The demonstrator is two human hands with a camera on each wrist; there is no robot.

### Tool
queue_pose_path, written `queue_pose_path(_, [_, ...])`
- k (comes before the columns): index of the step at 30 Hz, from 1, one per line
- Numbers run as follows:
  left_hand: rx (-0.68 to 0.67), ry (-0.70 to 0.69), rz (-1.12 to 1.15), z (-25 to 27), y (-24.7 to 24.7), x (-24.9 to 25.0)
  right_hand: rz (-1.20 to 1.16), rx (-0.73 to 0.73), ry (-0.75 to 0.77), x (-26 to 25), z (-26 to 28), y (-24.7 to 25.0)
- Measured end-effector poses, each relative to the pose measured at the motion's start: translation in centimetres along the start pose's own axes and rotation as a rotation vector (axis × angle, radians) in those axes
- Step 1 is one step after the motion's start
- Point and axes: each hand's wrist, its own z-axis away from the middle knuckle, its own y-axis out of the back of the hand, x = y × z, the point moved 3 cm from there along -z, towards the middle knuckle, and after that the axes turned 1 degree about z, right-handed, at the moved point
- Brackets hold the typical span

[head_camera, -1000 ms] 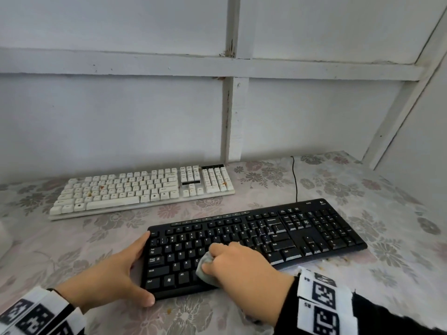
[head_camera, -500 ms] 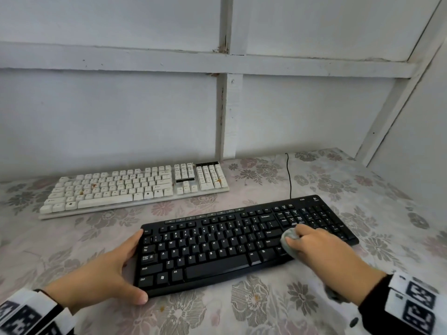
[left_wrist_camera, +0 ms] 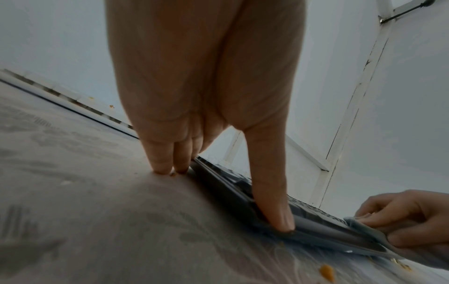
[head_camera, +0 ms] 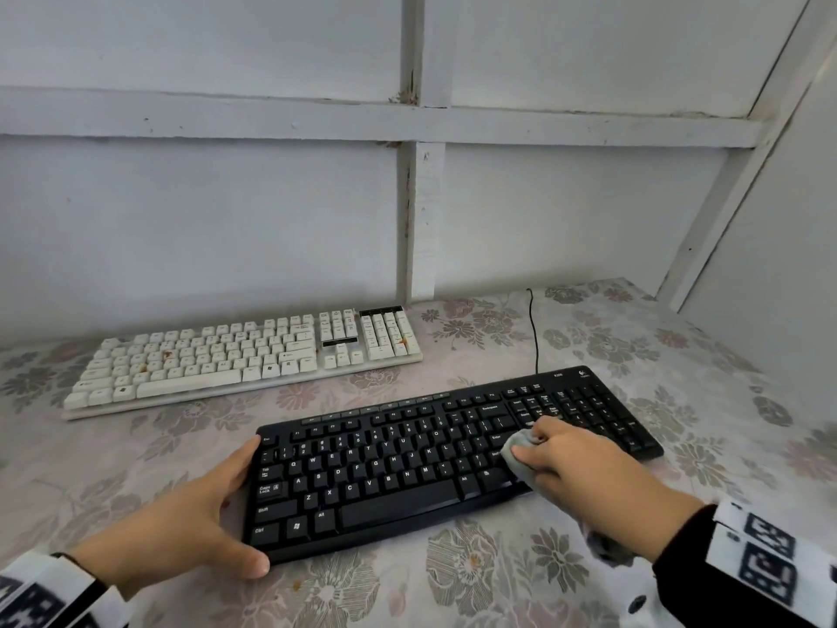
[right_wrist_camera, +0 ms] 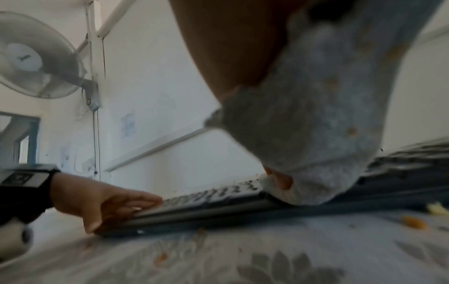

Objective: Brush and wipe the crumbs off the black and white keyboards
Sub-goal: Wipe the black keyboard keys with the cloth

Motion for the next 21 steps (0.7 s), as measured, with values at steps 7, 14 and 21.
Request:
queue_pose_path(7, [-0.006, -0.006, 0.006, -0.1, 0.1, 0.0, 0.117, 0.018, -0.156, 5.4, 0.5, -1.6])
queue_pose_path(14, [-0.016, -0.018, -0.001, 0.0, 0.0, 0.1, 0.107, 0.034, -0.351, 10.0, 1.8, -0.1])
queue_pose_path(21, [-0.01, -0.019, -0.002, -0.2, 0.0, 0.0, 0.088, 0.087, -0.185, 7.5, 1.4, 1.7])
